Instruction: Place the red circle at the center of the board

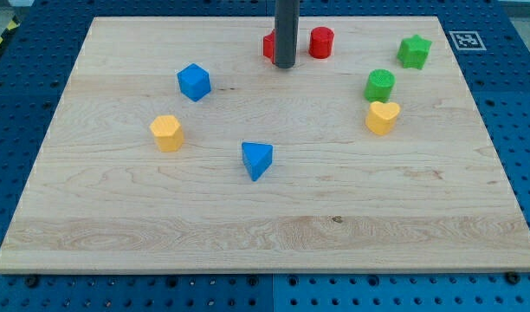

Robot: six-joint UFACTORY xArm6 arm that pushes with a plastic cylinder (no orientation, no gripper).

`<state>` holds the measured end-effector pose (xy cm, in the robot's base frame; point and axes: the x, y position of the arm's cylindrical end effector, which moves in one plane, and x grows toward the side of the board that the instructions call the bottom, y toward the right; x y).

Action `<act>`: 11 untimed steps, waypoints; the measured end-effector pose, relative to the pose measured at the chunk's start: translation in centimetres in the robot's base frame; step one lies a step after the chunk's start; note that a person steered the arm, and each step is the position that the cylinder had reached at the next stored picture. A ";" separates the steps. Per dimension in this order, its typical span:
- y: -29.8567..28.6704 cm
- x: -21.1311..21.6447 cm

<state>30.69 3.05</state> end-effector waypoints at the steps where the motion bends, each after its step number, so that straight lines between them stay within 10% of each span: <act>1: 4.5 0.4; 6: 10.4 -6.2; 11: 3.6 -3.3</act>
<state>27.34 6.65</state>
